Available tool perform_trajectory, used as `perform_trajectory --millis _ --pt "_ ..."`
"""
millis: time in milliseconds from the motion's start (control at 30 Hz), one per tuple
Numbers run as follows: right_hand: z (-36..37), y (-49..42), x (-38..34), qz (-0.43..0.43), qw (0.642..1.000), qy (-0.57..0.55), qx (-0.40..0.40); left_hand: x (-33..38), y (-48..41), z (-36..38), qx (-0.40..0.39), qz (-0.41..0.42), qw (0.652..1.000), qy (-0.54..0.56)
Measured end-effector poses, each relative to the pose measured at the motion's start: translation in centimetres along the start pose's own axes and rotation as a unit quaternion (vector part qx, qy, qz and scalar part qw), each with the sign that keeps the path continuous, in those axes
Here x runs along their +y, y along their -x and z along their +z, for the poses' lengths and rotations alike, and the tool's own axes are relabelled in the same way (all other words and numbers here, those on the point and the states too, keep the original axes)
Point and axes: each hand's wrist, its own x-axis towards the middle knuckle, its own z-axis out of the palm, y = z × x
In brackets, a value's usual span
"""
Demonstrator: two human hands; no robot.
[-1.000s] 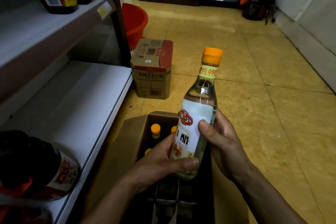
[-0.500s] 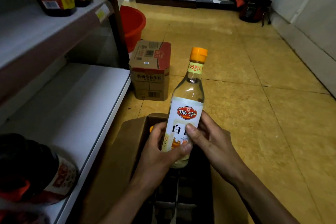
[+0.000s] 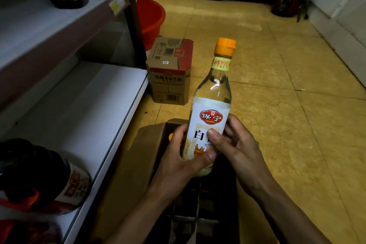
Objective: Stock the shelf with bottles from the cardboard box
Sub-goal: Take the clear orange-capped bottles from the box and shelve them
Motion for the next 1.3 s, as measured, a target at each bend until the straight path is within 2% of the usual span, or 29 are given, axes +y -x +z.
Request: perform_trajectory --millis 233,667,900,1300 --pt "1.4 0.9 -2.2 0.028 0.999 -0.012 0.013 1.8 1.4 -0.1 0.025 -0.021 0.999 0.029" --pt "3.0 10.2 -6.9 0.157 0.986 -0.053 -0.013 7.0 12.6 1.5 0.063 -0.155 0.985 0.049" --pt "3.8 14.8 -14.7 0.204 0.976 -0.076 -0.021 16.2 18.0 2.1 0.064 -0.207 0.973 0.078" --pt "4.2 18.0 -36.3 0.203 0.978 -0.039 -0.027 37.5 23.9 3.0 0.056 -0.207 0.974 0.072"
